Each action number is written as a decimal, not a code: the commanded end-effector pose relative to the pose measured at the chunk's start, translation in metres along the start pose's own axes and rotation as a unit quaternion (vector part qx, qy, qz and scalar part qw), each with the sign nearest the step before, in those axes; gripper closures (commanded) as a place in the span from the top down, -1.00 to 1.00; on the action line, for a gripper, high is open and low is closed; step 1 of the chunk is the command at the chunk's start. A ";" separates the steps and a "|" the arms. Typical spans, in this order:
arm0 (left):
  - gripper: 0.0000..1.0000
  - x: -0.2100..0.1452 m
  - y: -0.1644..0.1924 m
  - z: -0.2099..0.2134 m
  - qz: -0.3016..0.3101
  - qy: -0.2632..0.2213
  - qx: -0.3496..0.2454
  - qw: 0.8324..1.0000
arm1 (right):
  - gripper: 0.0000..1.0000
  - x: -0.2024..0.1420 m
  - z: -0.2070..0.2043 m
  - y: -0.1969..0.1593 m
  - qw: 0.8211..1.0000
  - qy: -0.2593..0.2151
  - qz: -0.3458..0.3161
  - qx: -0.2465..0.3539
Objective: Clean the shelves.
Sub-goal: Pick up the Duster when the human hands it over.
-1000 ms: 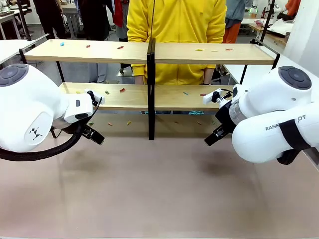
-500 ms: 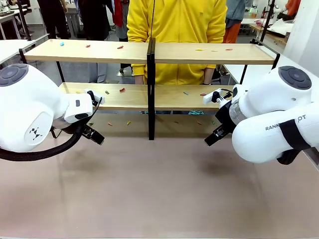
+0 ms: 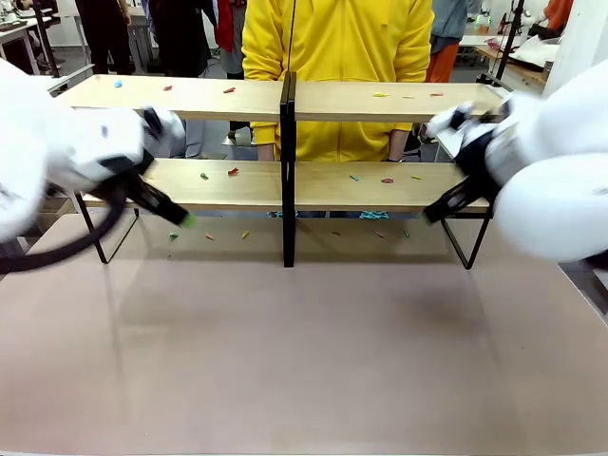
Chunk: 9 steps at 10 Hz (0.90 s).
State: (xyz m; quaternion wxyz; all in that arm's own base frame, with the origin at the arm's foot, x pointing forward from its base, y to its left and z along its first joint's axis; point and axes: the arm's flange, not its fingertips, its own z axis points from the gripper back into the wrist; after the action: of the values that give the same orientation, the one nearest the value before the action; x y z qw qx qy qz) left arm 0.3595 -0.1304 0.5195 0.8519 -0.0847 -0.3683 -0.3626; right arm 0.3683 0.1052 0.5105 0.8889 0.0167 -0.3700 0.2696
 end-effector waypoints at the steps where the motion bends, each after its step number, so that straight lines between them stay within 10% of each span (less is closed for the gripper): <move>1: 1.00 -0.096 -0.024 0.129 -0.043 -0.083 -0.068 0.993 | 1.00 -0.064 0.111 -0.010 0.999 -0.043 0.021 0.010; 3: 1.00 -0.119 -0.011 0.161 0.016 -0.119 0.021 0.993 | 1.00 -0.070 0.151 -0.019 0.991 -0.094 -0.049 -0.084; 4: 1.00 0.000 0.014 0.126 -0.037 -0.086 -0.032 0.995 | 1.00 -0.005 0.112 -0.031 0.998 -0.055 0.000 0.000; 9: 1.00 -0.033 0.053 0.204 0.090 -0.203 0.008 0.975 | 1.00 -0.001 0.140 -0.041 0.993 -0.121 0.002 0.013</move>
State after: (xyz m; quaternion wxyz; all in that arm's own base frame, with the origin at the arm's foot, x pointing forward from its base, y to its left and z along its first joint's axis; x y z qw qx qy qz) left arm 0.2663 0.0070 0.6542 0.7910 -0.1735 -0.5086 -0.2926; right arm 0.2886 0.0441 0.6187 0.8452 0.0435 -0.4647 0.2606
